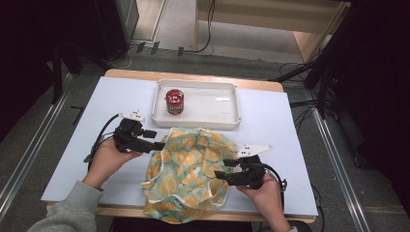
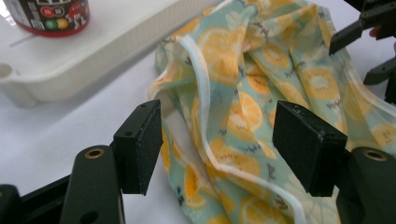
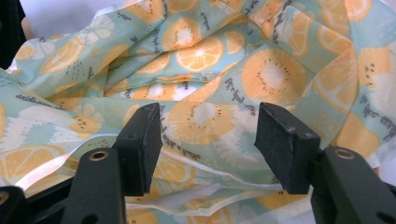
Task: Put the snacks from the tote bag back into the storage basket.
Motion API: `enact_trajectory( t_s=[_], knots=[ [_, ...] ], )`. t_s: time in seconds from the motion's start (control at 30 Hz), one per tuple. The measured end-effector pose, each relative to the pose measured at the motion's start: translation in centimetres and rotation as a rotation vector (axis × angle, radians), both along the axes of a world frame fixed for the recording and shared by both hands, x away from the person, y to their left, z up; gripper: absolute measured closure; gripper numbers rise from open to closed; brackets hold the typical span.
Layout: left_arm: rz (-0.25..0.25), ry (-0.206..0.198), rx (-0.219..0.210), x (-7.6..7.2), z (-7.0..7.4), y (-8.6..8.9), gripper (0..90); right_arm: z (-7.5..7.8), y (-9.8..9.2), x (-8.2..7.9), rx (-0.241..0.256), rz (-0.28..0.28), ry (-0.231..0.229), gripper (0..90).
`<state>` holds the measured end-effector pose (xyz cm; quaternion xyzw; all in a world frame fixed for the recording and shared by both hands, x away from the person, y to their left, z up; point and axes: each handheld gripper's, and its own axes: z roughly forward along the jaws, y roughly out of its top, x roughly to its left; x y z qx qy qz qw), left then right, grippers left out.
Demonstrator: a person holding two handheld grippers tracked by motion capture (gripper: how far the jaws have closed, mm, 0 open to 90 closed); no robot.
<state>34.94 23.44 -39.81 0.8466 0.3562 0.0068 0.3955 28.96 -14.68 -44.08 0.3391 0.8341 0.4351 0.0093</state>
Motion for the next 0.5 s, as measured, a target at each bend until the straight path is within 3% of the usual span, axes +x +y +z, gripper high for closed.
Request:
enact_trajectory(
  t_s=[0.27,0.5],
  knots=[
    [0.01,-0.037,-0.014,-1.6,-0.7,1.2,32.7,0.0,-0.2,0.1,-0.001,0.0,-0.004,40.8],
    [0.026,-0.029,-0.01,-2.2,-1.6,1.9,31.2,0.0,-0.5,0.0,0.002,-0.01,0.005,40.7]
  ],
)
